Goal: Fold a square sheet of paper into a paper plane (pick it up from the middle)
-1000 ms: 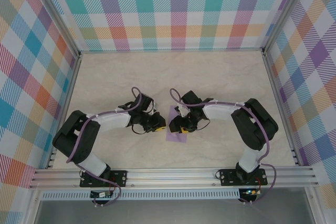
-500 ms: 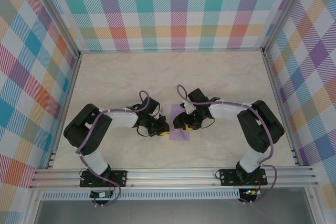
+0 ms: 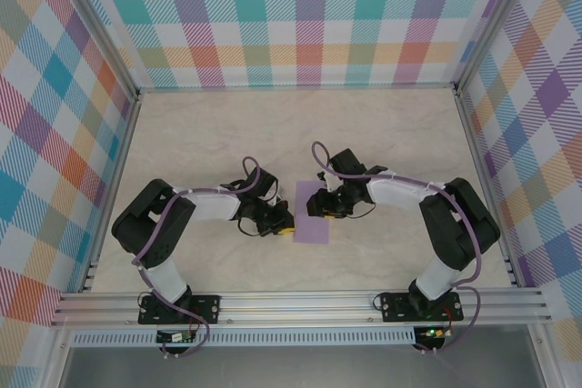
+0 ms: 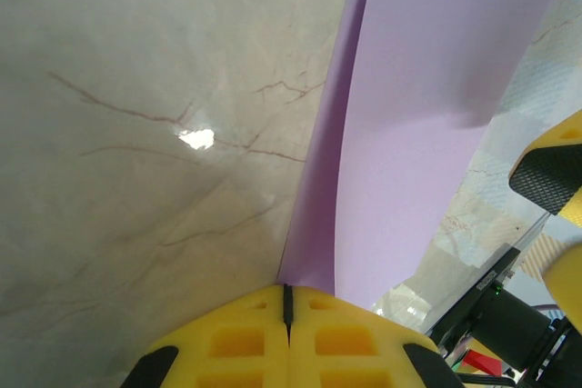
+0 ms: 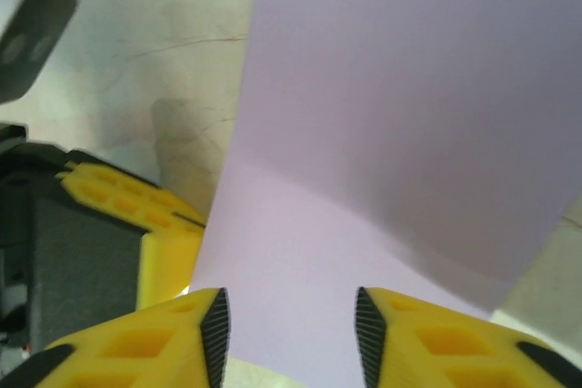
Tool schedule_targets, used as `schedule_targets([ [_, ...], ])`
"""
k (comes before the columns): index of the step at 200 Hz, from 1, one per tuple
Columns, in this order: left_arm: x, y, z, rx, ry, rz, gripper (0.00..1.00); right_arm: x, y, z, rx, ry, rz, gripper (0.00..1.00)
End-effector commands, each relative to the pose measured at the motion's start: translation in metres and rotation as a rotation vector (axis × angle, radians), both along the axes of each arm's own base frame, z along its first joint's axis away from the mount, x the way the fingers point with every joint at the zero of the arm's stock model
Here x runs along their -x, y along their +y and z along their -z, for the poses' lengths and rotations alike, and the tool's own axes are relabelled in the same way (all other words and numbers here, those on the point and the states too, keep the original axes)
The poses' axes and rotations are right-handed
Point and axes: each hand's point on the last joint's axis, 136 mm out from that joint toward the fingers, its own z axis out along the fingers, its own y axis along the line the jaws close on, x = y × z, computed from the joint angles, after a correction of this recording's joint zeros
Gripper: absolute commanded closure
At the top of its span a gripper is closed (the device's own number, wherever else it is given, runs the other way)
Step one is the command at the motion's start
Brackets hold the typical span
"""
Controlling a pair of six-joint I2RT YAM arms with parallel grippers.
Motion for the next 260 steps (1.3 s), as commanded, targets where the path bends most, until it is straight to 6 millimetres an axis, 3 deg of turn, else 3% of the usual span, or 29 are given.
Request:
schedule_targets([
  [1, -0.002, -0.013, -0.008, 0.025, -0.023, 0.038, 0.97, -0.004, -0.004, 0.009, 0.045, 0.029, 0.02, 0.64],
  [48, -0.001, -0.023, -0.023, 0.083, -0.044, 0.059, 0.97, 0.0, -0.005, 0.025, 0.076, 0.089, 0.017, 0.76],
  [89, 0.0, -0.037, -0.045, 0.168, -0.085, 0.099, 0.93, 0.002, -0.007, 0.032, 0.093, 0.115, 0.024, 0.77],
  [120, -0.003, -0.042, -0.041, 0.169, -0.087, 0.099, 0.91, 0.002, -0.007, 0.03, 0.087, 0.111, 0.026, 0.76],
  [169, -0.013, -0.046, -0.033, 0.157, -0.088, 0.064, 0.88, -0.005, -0.003, 0.006, 0.031, 0.058, 0.047, 0.72],
  [203, -0.019, -0.048, -0.03, 0.147, -0.089, 0.044, 0.88, -0.009, -0.016, -0.013, -0.006, 0.013, 0.122, 0.63],
  [228, -0.02, -0.048, -0.028, 0.141, -0.088, 0.038, 0.88, -0.004, -0.025, -0.021, -0.033, -0.007, 0.149, 0.56],
  [260, -0.021, -0.048, -0.026, 0.135, -0.085, 0.034, 0.88, 0.01, -0.012, -0.036, -0.162, -0.012, 0.071, 0.51],
])
